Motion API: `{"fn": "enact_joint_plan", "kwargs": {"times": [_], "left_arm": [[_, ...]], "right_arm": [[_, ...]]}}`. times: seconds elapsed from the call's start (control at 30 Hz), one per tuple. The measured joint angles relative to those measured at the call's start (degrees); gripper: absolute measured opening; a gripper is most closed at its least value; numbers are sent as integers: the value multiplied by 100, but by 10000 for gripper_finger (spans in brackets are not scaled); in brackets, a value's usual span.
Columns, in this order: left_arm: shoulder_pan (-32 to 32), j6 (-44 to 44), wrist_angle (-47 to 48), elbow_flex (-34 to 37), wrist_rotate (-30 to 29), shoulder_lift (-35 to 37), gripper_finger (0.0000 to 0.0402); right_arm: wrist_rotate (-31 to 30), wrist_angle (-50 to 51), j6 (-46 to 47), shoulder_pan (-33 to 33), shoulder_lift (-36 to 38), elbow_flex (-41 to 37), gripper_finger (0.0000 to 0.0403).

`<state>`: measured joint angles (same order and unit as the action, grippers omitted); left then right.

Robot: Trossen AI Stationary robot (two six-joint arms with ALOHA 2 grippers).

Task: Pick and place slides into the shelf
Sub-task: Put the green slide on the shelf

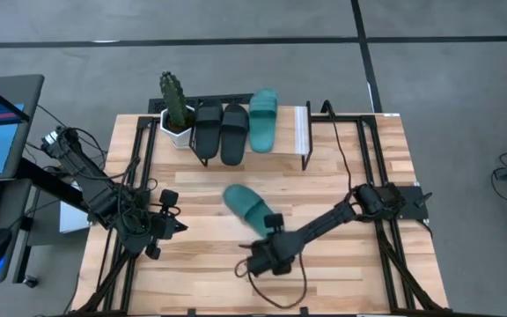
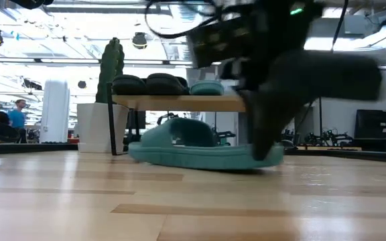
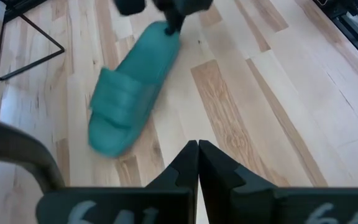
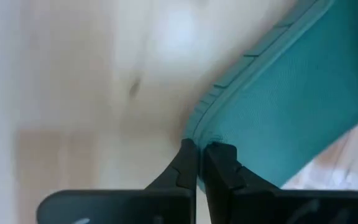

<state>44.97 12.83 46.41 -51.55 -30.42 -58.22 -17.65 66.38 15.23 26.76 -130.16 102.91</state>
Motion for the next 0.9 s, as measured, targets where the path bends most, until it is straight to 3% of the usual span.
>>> {"fn": "enact_joint_plan", "kwargs": {"times": [0.4, 0.9], "left_arm": [[0, -1, -94, 0, -3, 0, 2], [0, 43, -90, 0, -1, 0, 2]], "right_arm": [[327, 173, 421, 580, 109, 285, 0], [-19, 1063, 687, 1073, 117, 1707, 0]]}}
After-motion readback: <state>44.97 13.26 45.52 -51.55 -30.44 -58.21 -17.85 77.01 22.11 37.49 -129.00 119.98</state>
